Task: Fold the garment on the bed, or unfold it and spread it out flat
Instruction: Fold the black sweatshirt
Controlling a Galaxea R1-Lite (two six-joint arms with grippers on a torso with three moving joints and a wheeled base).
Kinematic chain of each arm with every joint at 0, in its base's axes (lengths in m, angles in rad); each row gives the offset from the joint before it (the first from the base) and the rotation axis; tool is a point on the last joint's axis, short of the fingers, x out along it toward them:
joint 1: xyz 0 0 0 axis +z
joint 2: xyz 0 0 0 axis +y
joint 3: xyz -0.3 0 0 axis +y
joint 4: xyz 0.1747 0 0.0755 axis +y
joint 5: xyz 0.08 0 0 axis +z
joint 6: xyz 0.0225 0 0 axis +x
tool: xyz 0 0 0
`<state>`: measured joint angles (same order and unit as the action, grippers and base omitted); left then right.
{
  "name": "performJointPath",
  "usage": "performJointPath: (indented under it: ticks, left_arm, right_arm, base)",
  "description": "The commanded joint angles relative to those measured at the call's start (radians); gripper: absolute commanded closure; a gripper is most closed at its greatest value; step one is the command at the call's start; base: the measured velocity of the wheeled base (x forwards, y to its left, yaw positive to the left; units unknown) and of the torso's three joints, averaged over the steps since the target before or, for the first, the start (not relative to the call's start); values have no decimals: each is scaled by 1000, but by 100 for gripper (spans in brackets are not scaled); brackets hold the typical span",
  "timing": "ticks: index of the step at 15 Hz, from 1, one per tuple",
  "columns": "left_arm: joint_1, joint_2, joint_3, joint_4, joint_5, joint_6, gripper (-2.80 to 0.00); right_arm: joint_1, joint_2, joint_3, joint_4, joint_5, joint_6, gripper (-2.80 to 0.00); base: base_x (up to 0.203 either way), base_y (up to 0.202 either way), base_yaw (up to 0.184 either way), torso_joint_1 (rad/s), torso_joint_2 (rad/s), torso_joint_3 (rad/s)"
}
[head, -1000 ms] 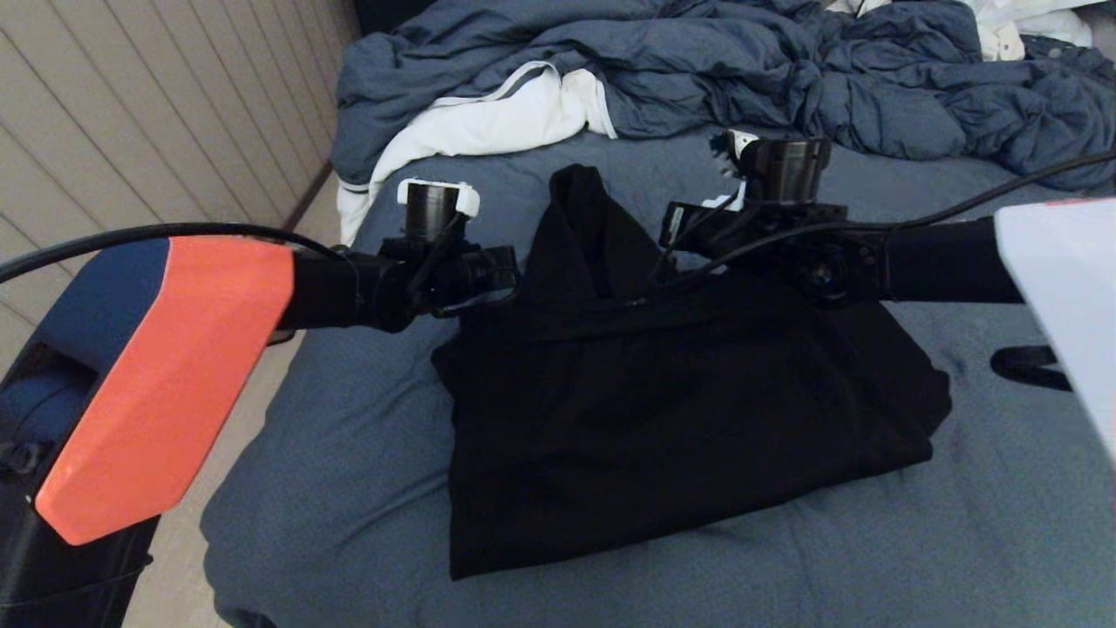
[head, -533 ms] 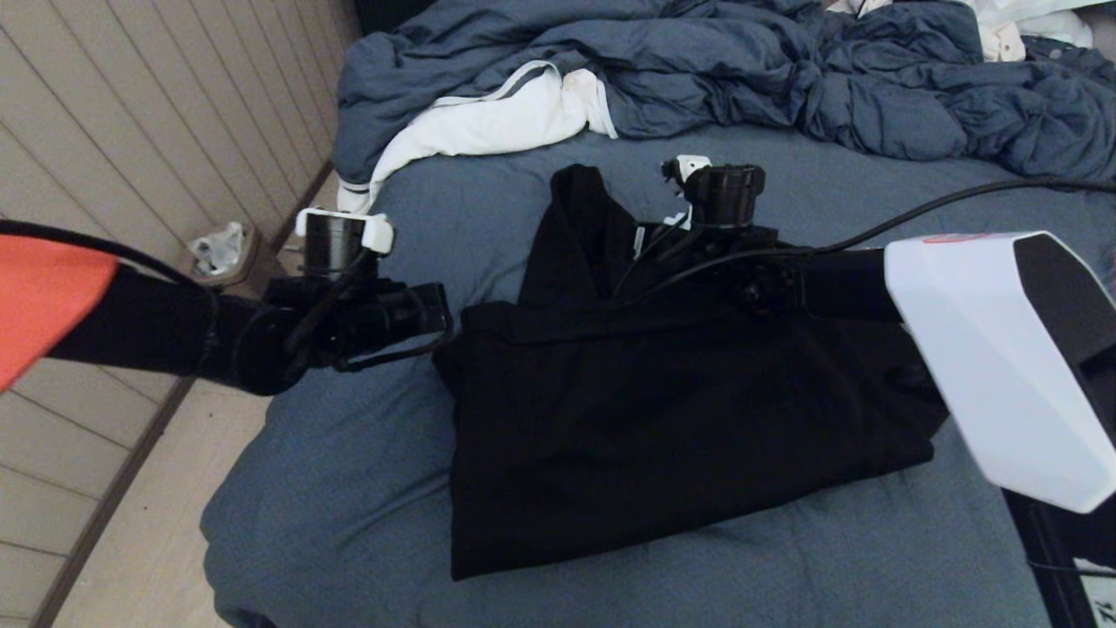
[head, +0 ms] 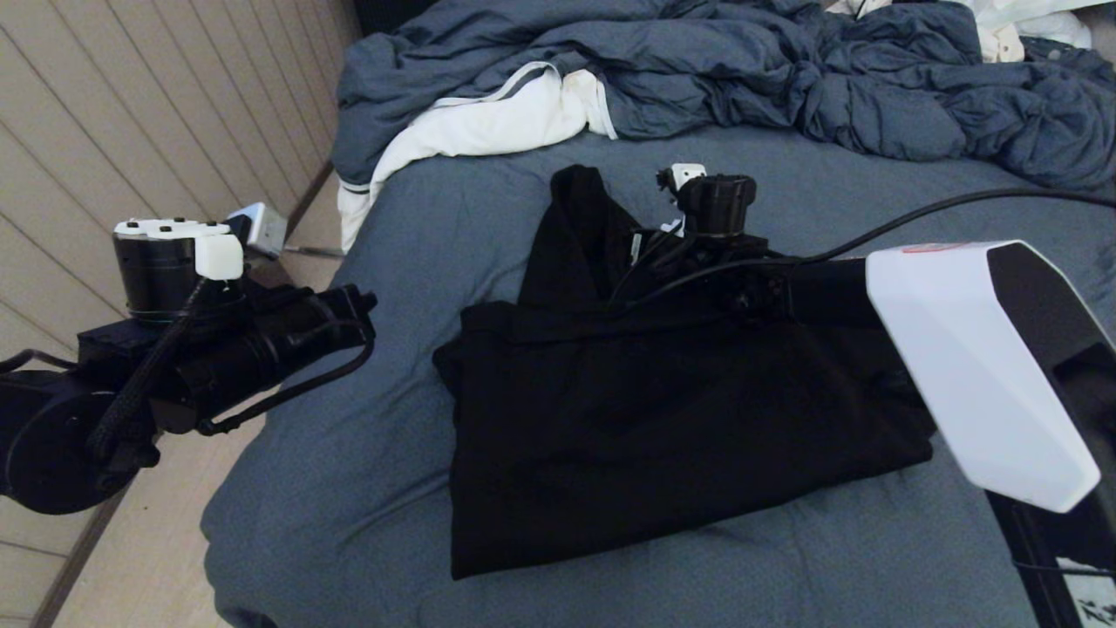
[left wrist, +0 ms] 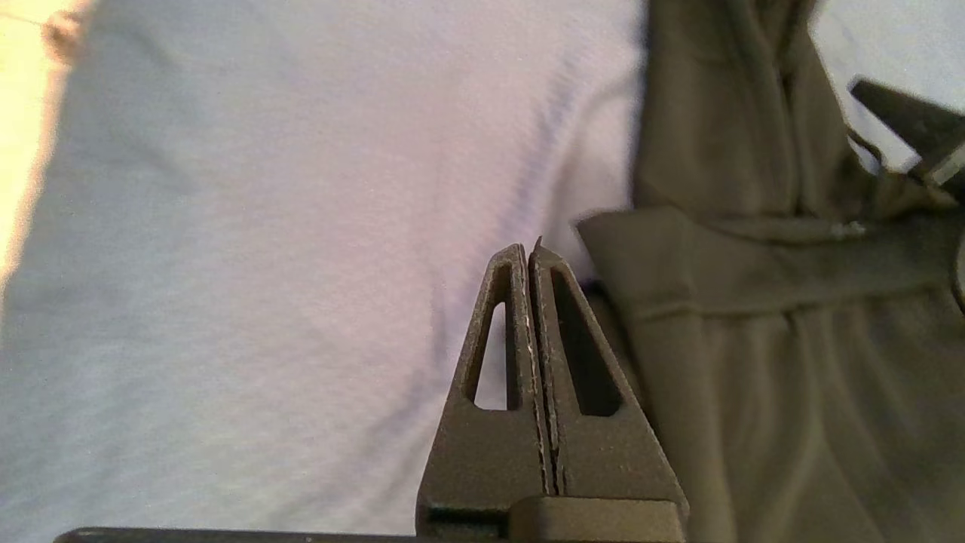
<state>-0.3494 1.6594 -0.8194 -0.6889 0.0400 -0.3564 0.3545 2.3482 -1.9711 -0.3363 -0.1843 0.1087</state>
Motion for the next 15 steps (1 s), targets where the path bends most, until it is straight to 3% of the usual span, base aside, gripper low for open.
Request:
performJointPath:
  ticks: [1, 12, 15]
  left_arm:
    - [0, -13, 5, -4, 1, -3, 0]
    - [0, 8, 43, -21, 0, -4, 0]
    - [0, 3, 54, -43, -2, -4, 0]
  right_arm:
    - [1, 10, 0, -4, 0, 0, -280]
    - [25, -23, 1, -6, 8, -42, -280]
    - [30, -100, 12, 123, 48, -1, -280]
  base:
    - [0, 0, 0, 0, 0, 0]
    - [0, 0, 0, 0, 0, 0]
    - [0, 0, 0, 0, 0, 0]
